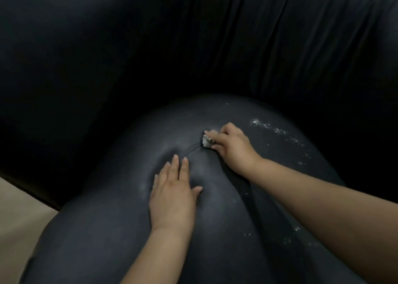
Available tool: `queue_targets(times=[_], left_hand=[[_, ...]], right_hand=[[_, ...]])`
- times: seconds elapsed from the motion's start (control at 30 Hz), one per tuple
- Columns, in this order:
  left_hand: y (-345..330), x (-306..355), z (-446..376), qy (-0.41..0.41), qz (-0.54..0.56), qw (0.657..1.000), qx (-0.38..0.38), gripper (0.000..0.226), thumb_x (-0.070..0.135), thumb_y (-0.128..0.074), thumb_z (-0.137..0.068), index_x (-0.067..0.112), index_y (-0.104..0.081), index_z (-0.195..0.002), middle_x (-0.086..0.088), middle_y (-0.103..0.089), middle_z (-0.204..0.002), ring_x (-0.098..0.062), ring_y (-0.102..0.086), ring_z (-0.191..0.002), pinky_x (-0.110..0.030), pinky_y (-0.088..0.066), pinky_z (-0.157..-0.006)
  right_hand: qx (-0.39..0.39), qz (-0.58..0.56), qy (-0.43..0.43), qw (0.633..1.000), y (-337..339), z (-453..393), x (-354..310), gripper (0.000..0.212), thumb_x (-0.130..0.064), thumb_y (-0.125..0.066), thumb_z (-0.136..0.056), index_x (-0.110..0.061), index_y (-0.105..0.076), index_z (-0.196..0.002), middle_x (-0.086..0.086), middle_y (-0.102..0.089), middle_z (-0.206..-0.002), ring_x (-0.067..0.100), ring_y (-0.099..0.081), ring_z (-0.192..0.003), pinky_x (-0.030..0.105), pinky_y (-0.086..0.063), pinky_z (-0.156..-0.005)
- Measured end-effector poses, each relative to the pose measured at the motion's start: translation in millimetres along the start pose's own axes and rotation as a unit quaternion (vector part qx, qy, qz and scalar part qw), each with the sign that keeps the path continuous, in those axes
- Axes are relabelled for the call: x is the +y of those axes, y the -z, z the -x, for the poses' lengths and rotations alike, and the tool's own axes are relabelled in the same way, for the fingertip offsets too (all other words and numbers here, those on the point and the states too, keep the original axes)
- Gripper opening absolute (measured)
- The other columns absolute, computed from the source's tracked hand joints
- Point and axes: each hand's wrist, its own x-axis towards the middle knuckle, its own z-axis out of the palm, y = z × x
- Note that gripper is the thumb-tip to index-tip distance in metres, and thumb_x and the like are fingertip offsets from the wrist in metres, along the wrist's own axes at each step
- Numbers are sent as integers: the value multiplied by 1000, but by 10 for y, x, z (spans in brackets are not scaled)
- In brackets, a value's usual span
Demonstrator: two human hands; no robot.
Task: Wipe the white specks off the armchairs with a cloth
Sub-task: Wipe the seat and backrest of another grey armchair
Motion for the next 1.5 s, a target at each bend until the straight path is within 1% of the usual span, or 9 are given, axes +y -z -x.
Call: queue_targets(times=[0.33,0.53,0.63,0.83,1.0,1.2,1.3,1.4,1.5], left_hand=[[120,151,-196,54,-36,987,-150,78,48,-46,-97,25,2,-154,1,9,-162,-22,-3,-147,-39,-15,-119],[138,130,-266,62,-26,980,-185,79,47,-50,-95,28,-1,-154,4,7,-162,-20,-3,-147,-35,-15,-119],[178,120,-253,64,-23,978,-195,79,48,-50,-95,28,-2,-154,4,7,-162,-20,-3,-147,-33,-14,-119],[246,93,-243,43,-63,977,-200,80,55,-44,-95,26,1,-154,2,6,-162,-21,-9,-145,-23,-10,-116],[468,154,-308,28,-113,955,-274,79,51,-44,-96,23,1,-154,0,6,-162,-23,-11,-145,-30,-18,-116],[657,434,-514,-75,-138,986,-56,51,46,-46,-93,26,-44,-141,0,-39,-147,-24,-36,-130,-37,-31,-103],[533,664,-997,-131,-105,986,-15,60,51,-43,-93,28,-35,-147,0,-23,-158,-24,-21,-142,-42,-16,-116],[229,765,-1342,-99,-113,987,-51,71,62,-29,-93,30,-13,-153,1,-1,-163,-23,0,-148,-46,-2,-120],[-59,671,-1353,-91,-132,987,-7,71,63,-25,-92,27,-16,-153,-3,-8,-162,-25,-5,-148,-49,-3,-119]], right_hand=[[-54,-30,-66,996,88,-7,-41,32,-29,-59,-93,-31,-62,-124,-2,-37,-94,25,-45,-100,23,-27,-77],[-77,-39,-75,993,168,34,-36,36,-30,-58,-92,-37,-57,-127,-4,-35,-96,22,-41,-98,23,-19,-75],[-85,-45,-79,992,271,250,-17,38,-28,-62,-90,-37,-58,-127,-3,-38,-96,23,-44,-97,26,-26,-78],[2,-101,-184,978,458,600,148,41,-21,-66,-87,-31,-61,-126,0,-42,-97,24,-47,-96,42,-43,-92],[78,-175,-263,946,602,710,160,43,-22,-62,-91,-32,-55,-131,-8,-39,-96,16,-47,-98,23,-39,-93],[131,-224,-313,914,685,615,261,43,-30,-58,-93,-36,-51,-134,-20,-35,-95,8,-48,-94,19,-38,-94],[135,-220,-307,916,625,536,374,44,-32,-58,-92,-37,-50,-135,-20,-35,-95,8,-48,-96,21,-39,-95],[148,-220,-313,912,542,438,541,43,-33,-58,-92,-39,-50,-134,-16,-36,-98,9,-48,-100,23,-40,-96],[184,-219,-299,911,523,262,716,44,-33,-57,-90,-38,-51,-134,-14,-36,-101,9,-46,-102,19,-36,-95]])
